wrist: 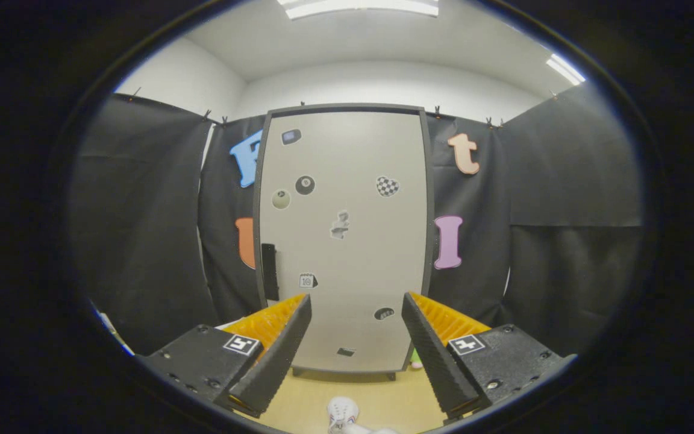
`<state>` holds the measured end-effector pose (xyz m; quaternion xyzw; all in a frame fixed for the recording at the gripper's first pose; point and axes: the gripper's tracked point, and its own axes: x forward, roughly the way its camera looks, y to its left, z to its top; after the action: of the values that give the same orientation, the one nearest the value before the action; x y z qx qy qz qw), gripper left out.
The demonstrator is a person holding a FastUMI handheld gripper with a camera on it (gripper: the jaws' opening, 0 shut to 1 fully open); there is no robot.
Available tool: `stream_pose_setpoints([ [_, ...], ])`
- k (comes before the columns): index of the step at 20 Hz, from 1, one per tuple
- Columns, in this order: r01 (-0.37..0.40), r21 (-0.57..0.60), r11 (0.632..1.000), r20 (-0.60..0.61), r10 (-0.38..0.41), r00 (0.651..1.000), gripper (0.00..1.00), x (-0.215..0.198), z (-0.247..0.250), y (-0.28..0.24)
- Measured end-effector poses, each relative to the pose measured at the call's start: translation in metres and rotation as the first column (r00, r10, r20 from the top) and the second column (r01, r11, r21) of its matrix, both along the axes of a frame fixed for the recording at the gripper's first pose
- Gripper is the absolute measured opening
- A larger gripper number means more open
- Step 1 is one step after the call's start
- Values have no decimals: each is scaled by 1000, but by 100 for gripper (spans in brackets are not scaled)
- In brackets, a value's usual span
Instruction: Open the shoe cabinet door, grab the shoes and put them into the shoe cabinet, then close the shoe cabinet door.
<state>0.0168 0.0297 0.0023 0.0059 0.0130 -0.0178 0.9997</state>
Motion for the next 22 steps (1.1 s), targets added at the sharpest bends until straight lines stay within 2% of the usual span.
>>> stream_pose_setpoints([
  [3, 9, 4, 1000, -3, -9, 1000, 99, 21, -6, 17],
  [6, -13, 24, 1000, -30, 14, 999, 99, 50, -17, 48],
  [15, -55, -8, 998, -17, 55, 998, 99, 158, -17, 138],
  [19, -78, 21, 997, -61, 79, 995, 99, 199, -31, 164],
  [22, -66, 30, 997, -89, 69, 994, 99, 220, -43, 167],
])
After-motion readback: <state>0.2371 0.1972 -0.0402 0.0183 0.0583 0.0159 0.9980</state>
